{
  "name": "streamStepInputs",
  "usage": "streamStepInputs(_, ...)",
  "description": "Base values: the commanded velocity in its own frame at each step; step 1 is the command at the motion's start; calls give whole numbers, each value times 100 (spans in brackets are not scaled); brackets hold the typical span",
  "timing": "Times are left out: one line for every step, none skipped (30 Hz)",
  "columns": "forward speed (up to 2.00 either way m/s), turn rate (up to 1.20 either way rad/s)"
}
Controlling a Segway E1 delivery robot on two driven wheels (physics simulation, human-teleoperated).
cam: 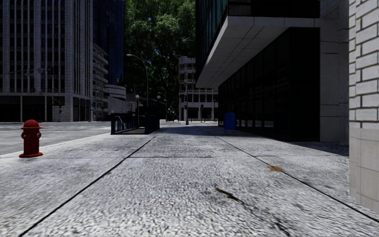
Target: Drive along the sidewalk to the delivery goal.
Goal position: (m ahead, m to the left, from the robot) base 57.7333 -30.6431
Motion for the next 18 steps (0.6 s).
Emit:
streamStepInputs(200,0)
streamStepInputs(200,0)
streamStepInputs(200,0)
streamStepInputs(200,0)
streamStepInputs(200,0)
streamStepInputs(200,0)
streamStepInputs(200,0)
streamStepInputs(200,0)
streamStepInputs(200,0)
streamStepInputs(200,0)
streamStepInputs(200,0)
streamStepInputs(200,0)
streamStepInputs(200,0)
streamStepInputs(200,0)
streamStepInputs(200,0)
streamStepInputs(200,0)
streamStepInputs(200,0)
streamStepInputs(200,0)
